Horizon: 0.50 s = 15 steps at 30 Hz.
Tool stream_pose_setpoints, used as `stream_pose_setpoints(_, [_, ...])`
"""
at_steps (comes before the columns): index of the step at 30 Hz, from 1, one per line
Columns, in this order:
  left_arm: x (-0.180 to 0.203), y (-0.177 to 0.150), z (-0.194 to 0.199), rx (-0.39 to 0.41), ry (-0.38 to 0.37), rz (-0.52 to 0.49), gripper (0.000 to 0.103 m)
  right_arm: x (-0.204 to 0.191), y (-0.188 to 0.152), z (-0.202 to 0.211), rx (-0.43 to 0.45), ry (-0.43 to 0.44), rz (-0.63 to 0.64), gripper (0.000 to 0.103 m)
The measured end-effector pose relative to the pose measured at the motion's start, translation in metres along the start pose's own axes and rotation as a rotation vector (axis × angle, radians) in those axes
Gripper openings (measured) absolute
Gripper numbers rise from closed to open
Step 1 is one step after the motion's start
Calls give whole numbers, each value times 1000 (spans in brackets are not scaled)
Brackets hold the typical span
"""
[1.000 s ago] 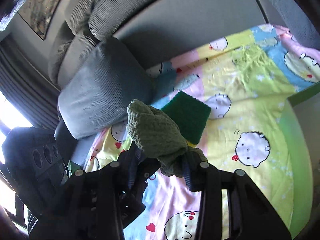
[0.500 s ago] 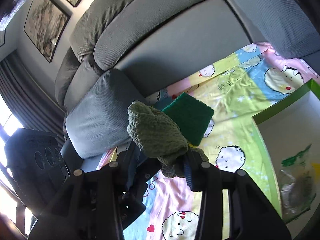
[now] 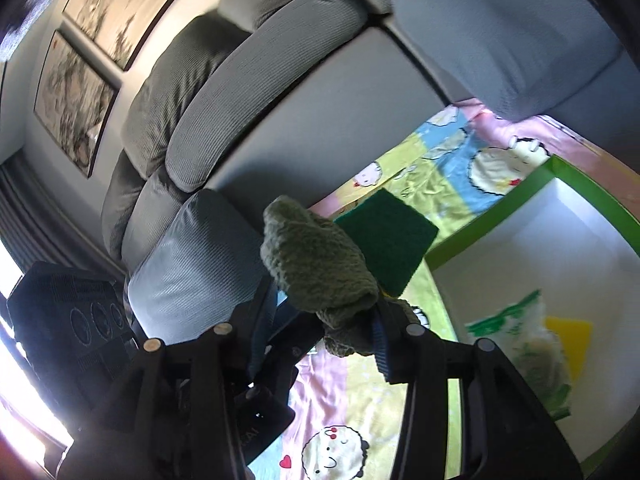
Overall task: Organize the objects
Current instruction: 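Carry the cloth and scouring pad over the green-rimmed box with the right gripper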
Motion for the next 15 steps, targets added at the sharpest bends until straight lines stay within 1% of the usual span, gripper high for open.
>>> stream_pose_setpoints(3, [17,3,-9,-12,-24,-10,29,13,6,11,26,-10,-27,47])
stream_pose_setpoints(6, [36,6,-19,-20,-48,-44,29,28,12,24,58,-8,-65,49])
stream_pose_setpoints(11, [69,11,-34,-45,-69,-101,29,54,19,45,104,-32,-124,49])
stream_pose_setpoints(15, [86,11,-44,-66,-91,-133,29,73,22,58,136,-56,-167,49])
Point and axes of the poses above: each gripper's, at about its wrist camera, not at the fingertips, and z roughly against the way its jaws point, x to its right, y to its top, the point moved 3 cm from there along -z, roughly the way its jaws point, and after that the axes turned 12 degrees about -z, right-handed, at the moved point
